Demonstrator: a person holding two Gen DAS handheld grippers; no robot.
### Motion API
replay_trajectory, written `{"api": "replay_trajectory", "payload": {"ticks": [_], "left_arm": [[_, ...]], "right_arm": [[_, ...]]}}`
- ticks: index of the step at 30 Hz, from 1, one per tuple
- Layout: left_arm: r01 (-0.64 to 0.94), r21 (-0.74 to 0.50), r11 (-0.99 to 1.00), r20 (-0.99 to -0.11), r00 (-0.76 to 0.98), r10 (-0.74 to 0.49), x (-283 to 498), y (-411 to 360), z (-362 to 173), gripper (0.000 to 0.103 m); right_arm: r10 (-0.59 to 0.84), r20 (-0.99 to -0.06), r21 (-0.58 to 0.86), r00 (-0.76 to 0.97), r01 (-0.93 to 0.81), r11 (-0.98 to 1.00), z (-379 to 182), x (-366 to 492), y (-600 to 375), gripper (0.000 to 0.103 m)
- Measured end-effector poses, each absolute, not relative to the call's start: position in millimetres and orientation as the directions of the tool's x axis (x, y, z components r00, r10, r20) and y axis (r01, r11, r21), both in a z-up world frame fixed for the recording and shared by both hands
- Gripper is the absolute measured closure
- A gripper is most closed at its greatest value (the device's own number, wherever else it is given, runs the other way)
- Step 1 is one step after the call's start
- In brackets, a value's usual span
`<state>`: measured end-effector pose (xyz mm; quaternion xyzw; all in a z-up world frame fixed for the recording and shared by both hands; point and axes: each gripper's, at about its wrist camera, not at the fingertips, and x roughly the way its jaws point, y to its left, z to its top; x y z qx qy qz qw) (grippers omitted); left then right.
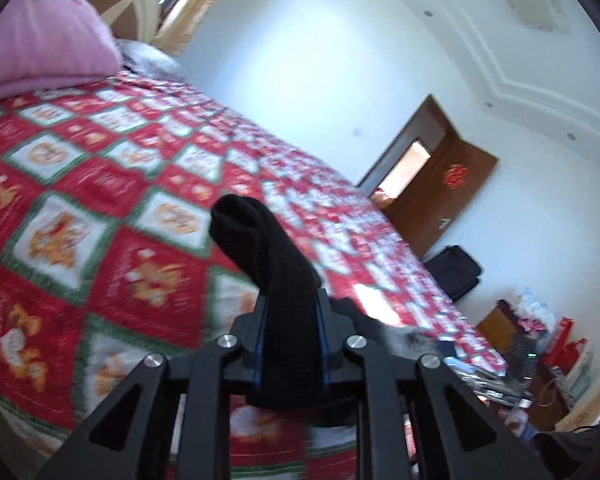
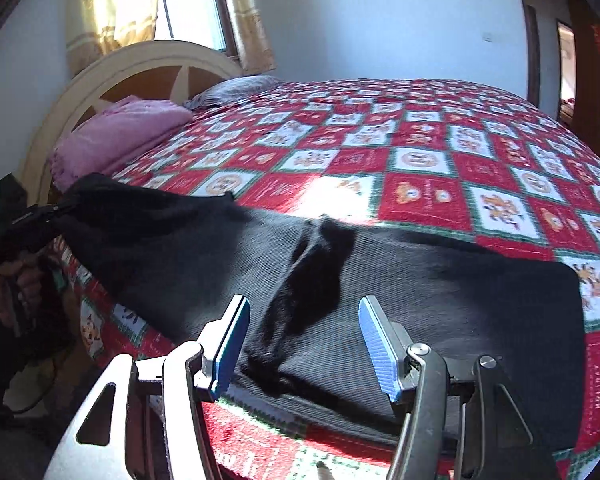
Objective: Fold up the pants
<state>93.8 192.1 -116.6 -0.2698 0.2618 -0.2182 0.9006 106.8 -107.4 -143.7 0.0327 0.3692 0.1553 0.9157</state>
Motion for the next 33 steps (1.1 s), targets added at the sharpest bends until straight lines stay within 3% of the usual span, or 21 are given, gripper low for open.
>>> {"api": "replay_trajectory", "payload": {"ticks": [10, 19, 26, 33], "left_arm": [[0.444, -0.576, 0.686, -0.221, 0.724, -0.653, 95, 126, -53, 0.083], [0.585, -0.527, 0.617, -0.208, 0.615, -0.761, 112, 43, -17, 0.083], [0.671, -0.473, 0.571, -0.286, 0.495, -0.82, 120, -46, -13, 0.083], [0.72, -0.438, 0.539, -0.451, 0.343, -0.824, 129, -142, -48, 0.083]], "right_arm": [[0.213, -0.649, 0.247, 0.731, -0.062, 0.967, -121, 103, -187, 0.044], [0.125, -0.661, 0.266, 0.74, 0.075, 0.961, -124, 89, -250, 0.044], [0.094, -0.653, 0.27, 0.752, 0.115, 0.956, -123, 80, -278, 0.044], [0.106, -0.658, 0.301, 0.745, 0.131, 0.944, -133, 82, -292, 0.044]]}}
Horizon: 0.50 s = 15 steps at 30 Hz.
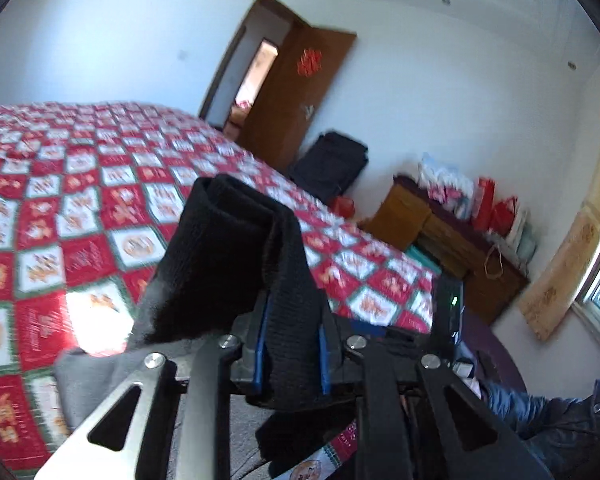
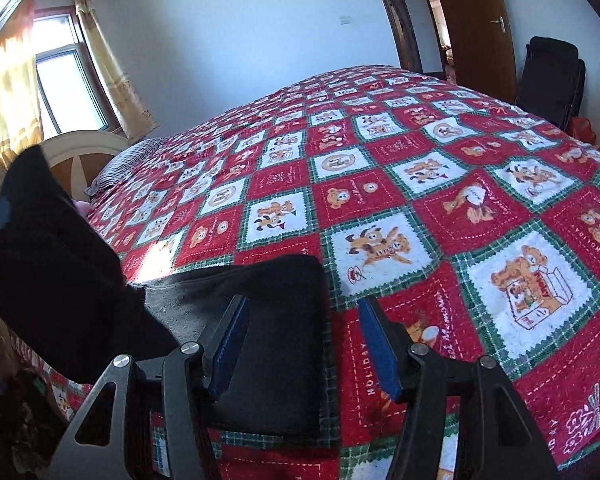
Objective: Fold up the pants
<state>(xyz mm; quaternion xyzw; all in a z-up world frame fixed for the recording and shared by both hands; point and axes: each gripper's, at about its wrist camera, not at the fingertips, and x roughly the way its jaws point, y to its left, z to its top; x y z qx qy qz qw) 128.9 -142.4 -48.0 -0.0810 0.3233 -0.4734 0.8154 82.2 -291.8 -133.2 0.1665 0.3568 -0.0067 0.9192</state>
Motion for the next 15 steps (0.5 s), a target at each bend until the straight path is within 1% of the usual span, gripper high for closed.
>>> {"api": "replay_trajectory", "payload": {"ticks": [6, 9, 11, 13, 14, 15], "left_arm": [[0.749, -0.356, 0.558, -0.6, 0.274, -0.751, 127, -202, -92, 0.083], [0.754, -0.322, 0.572, -0.642, 0.27, -0.717, 123, -218, -107, 0.081], [0.755, -0.324, 0.57, -0.648, 0.263, -0.715, 122, -221, -111, 0.079], [0.761, -0.336, 0.555, -0.64, 0.248, -0.727, 114, -222, -111, 0.07], [0.769, -0.334, 0.545, -0.632, 0.246, -0.735, 111, -223, -109, 0.067], [0.78, -0.328, 0.532, -0.621, 0.246, -0.744, 103, -219, -103, 0.06]], "right_arm": [[0.121, -0.658, 0.372, 0.743, 0.181, 0.91, -141, 86, -312, 0.044], [0.127, -0.658, 0.415, 0.743, 0.218, 0.883, -147, 87, -324, 0.044], [0.123, -0.655, 0.426, 0.746, 0.231, 0.875, -148, 86, -329, 0.044], [0.13, -0.649, 0.447, 0.749, 0.237, 0.863, -149, 85, -333, 0.044], [0.135, -0.647, 0.454, 0.75, 0.237, 0.859, -149, 86, -334, 0.044], [0.142, -0.642, 0.464, 0.753, 0.235, 0.854, -149, 85, -335, 0.044]]}}
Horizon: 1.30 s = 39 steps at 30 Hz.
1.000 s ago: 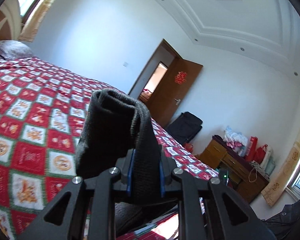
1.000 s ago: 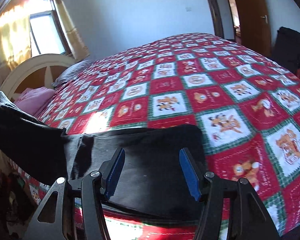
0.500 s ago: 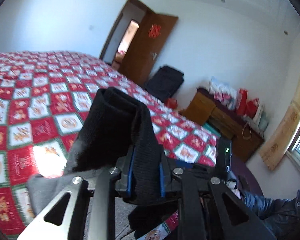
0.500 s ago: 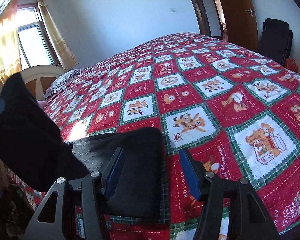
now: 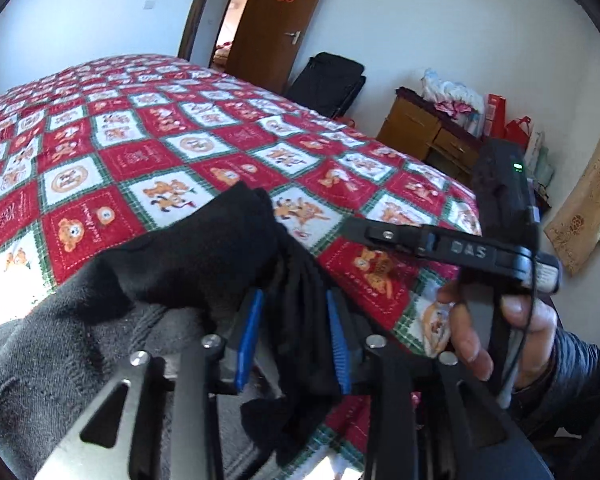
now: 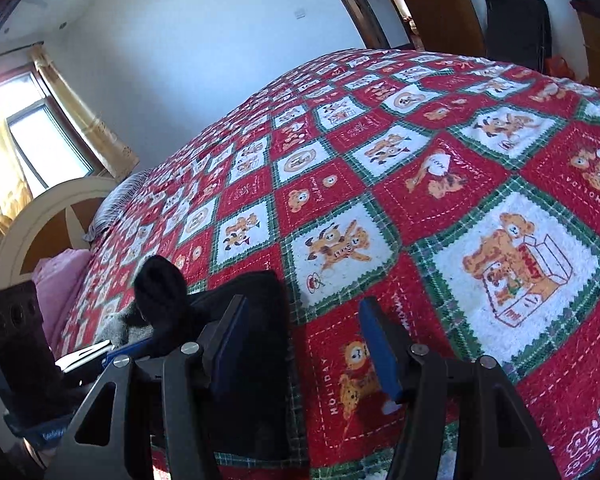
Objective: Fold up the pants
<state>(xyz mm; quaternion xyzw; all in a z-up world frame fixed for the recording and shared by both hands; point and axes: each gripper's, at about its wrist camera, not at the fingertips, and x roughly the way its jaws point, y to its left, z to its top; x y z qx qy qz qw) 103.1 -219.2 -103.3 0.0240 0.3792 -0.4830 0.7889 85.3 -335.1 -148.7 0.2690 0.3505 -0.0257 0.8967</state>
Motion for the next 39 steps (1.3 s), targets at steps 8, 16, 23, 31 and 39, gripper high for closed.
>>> {"api": "replay_trajectory", "payload": {"ticks": [8, 16, 23, 31, 39], "left_arm": [[0.744, -0.282, 0.606, -0.537, 0.401, -0.742, 89, -165, -83, 0.027], [0.566, -0.2, 0.8, -0.565, 0.6, -0.566, 114, -112, -110, 0.009], [0.48, -0.231, 0.846, -0.58, 0.631, -0.516, 126, -96, -126, 0.0], [0.423, -0.257, 0.869, -0.635, 0.604, -0.481, 140, -88, -149, 0.0], [0.404, -0.264, 0.876, -0.63, 0.616, -0.474, 139, -80, -148, 0.0]], "right_arm": [[0.211, -0.604, 0.486, 0.769, 0.145, 0.862, -127, 79, -315, 0.044], [0.203, -0.651, 0.28, 0.731, -0.017, 0.96, -112, 86, -239, 0.044], [0.157, -0.732, 0.2, 0.663, -0.012, 0.98, -132, 84, -234, 0.091], [0.155, -0.769, 0.238, 0.62, 0.053, 0.97, -158, 70, -268, 0.093], [0.131, -0.686, 0.284, 0.715, 0.097, 0.954, -128, 75, -284, 0.054]]}}
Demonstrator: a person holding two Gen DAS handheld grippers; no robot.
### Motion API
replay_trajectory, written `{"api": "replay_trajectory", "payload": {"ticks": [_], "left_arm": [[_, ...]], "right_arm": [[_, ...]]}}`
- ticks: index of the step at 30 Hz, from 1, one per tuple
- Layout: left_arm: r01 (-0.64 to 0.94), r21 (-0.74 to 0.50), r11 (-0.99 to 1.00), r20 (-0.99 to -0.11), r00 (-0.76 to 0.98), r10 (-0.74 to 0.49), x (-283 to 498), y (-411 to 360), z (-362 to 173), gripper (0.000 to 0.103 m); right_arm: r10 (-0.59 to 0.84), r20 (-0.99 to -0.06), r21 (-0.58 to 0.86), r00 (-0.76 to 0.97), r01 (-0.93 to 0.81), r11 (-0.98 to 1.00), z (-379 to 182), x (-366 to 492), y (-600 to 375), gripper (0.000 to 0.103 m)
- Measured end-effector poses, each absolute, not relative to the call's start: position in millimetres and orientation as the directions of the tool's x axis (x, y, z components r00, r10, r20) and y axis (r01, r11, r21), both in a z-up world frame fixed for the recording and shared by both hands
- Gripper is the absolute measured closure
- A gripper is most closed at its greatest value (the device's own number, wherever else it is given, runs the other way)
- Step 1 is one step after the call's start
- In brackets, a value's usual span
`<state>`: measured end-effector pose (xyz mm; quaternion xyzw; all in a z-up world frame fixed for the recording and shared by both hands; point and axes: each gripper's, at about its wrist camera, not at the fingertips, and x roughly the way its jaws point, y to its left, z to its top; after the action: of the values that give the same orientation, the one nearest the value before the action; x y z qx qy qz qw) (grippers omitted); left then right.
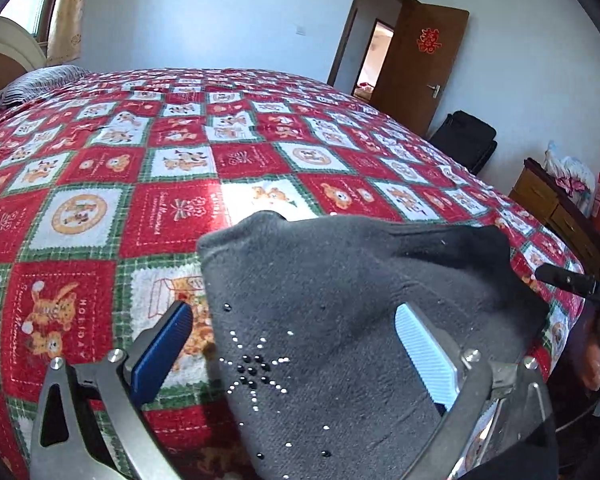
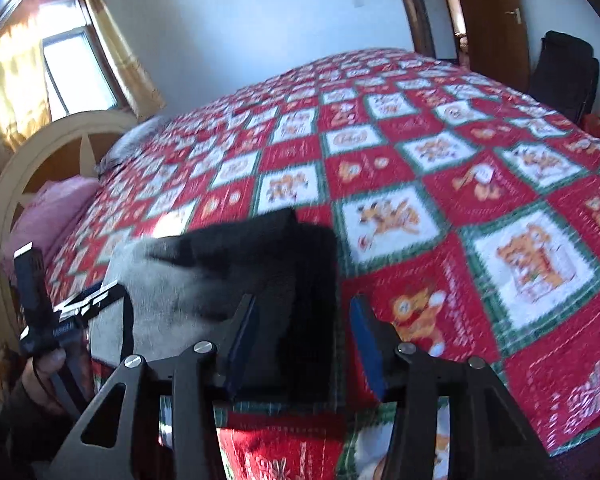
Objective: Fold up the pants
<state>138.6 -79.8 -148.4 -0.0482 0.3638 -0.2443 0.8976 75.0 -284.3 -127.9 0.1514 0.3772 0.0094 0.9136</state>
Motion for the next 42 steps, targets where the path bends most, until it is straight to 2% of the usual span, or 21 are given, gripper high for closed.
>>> {"api": "replay_trajectory", "payload": {"ticks": [3, 7, 8, 9, 11, 14, 20, 22, 23, 25, 26, 29, 31, 33, 35, 37, 42], "left_arm": [[0.396, -0.261, 0.881, -0.622, 0.629, -0.467, 137, -76, -146, 0.0], [0.387, -0.226, 0.894, -0.617, 0.653, -0.439, 137, -75, -143, 0.0], [0.385, -0.228, 0.894, -0.616, 0.654, -0.439, 138, -74, -142, 0.0], [0.382, -0.231, 0.895, -0.614, 0.656, -0.439, 138, -72, -142, 0.0], [0.379, -0.229, 0.897, -0.612, 0.66, -0.435, 138, -69, -141, 0.0], [0.375, -0.218, 0.901, -0.607, 0.671, -0.426, 139, -70, -140, 0.0], [0.374, -0.148, 0.916, -0.641, 0.669, -0.376, 143, -82, -144, 0.0], [0.377, -0.137, 0.916, -0.625, 0.684, -0.375, 141, -83, -136, 0.0], [0.385, -0.128, 0.914, -0.616, 0.691, -0.378, 140, -85, -130, 0.0], [0.4, -0.113, 0.91, -0.604, 0.7, -0.382, 139, -91, -121, 0.0], [0.411, -0.107, 0.905, -0.601, 0.699, -0.388, 140, -96, -117, 0.0], [0.417, -0.091, 0.904, -0.611, 0.694, -0.382, 146, -110, -112, 0.0], [0.416, -0.076, 0.906, -0.617, 0.694, -0.37, 150, -118, -112, 0.0], [0.421, -0.056, 0.905, -0.639, 0.682, -0.356, 156, -127, -118, 0.0], [0.413, -0.021, 0.911, -0.679, 0.662, -0.316, 164, -134, -130, 0.0], [0.4, -0.018, 0.916, -0.707, 0.643, -0.295, 170, -134, -140, 0.0], [0.398, -0.042, 0.916, -0.692, 0.65, -0.314, 164, -131, -141, 0.0]], "right_arm": [[0.125, -0.664, 0.268, 0.737, 0.079, 0.96, -122, 94, -277, 0.054], [0.128, -0.721, 0.257, 0.681, 0.091, 0.962, -138, 134, -269, 0.054], [0.135, -0.729, 0.269, 0.671, 0.1, 0.958, -142, 139, -271, 0.06], [0.162, -0.736, 0.292, 0.657, 0.092, 0.952, -147, 142, -272, 0.073], [0.143, -0.734, 0.27, 0.664, 0.092, 0.958, -149, 138, -272, 0.089], [0.106, -0.713, 0.245, 0.693, 0.104, 0.964, -139, 127, -275, 0.095], [0.098, -0.732, 0.255, 0.674, 0.137, 0.957, -159, 135, -289, 0.095], [0.097, -0.722, 0.25, 0.686, 0.127, 0.96, -151, 132, -287, 0.093], [0.081, -0.716, 0.24, 0.693, 0.136, 0.961, -146, 130, -285, 0.081], [-0.002, -0.683, 0.185, 0.73, 0.175, 0.967, -129, 122, -278, 0.065], [0.003, -0.644, 0.179, 0.765, 0.146, 0.973, -117, 118, -270, 0.063], [0.119, -0.589, 0.195, 0.8, -0.003, 0.981, -102, 116, -240, 0.062], [0.257, -0.591, 0.252, 0.765, -0.127, 0.959, -105, 124, -222, 0.058], [0.365, -0.6, 0.316, 0.712, -0.209, 0.926, -118, 137, -208, 0.057], [0.349, -0.66, 0.314, 0.665, -0.177, 0.933, -138, 156, -202, 0.057], [0.3, -0.719, 0.327, 0.626, -0.075, 0.942, -159, 174, -215, 0.057], [0.353, -0.695, 0.398, 0.626, -0.073, 0.915, -162, 179, -229, 0.058]]}}
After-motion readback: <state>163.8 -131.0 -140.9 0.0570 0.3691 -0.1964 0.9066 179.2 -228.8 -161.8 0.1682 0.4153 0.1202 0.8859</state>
